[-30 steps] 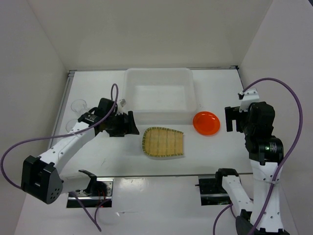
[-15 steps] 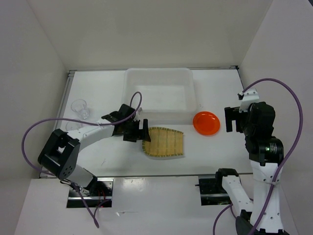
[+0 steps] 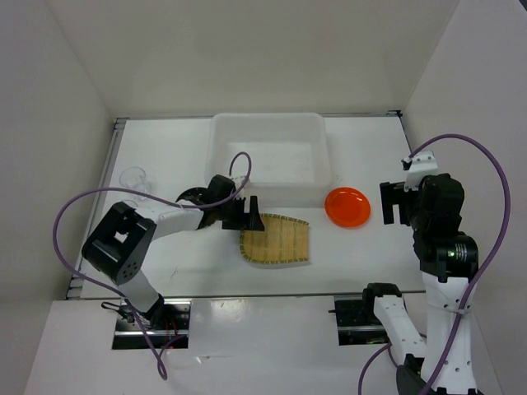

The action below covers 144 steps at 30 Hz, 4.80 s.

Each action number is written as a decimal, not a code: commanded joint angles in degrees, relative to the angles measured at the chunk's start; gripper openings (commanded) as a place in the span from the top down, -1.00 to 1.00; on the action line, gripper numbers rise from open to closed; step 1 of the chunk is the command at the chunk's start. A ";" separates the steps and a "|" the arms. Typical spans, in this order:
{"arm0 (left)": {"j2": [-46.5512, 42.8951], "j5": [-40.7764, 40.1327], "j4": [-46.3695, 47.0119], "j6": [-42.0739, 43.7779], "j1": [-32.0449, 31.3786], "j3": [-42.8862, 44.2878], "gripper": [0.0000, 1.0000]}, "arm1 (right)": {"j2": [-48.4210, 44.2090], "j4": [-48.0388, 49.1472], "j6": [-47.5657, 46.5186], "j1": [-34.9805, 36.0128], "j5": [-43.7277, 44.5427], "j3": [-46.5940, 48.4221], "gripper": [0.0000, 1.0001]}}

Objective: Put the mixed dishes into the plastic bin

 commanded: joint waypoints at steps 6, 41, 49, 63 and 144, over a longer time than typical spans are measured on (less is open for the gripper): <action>2.84 4.61 0.28 -0.74 -0.88 -3.62 -0.57 | -0.83 -0.67 -0.96 -0.34 2.23 2.19 -0.98; -0.75 6.11 -15.16 2.15 -6.16 6.02 1.00 | -6.36 0.92 -2.54 -0.34 6.54 -3.87 -0.98; -5.51 9.28 -29.51 3.39 -6.16 20.62 1.00 | -7.68 0.92 -1.32 -0.34 6.54 -5.45 -0.98; -0.33 14.20 -32.95 -8.72 2.63 55.32 1.00 | -8.21 3.03 -0.79 -0.34 4.87 -7.03 -0.98; 66.03 -10.50 -66.61 2.42 22.85 131.38 0.90 | -14.90 8.74 -2.98 0.71 11.63 -14.33 -0.98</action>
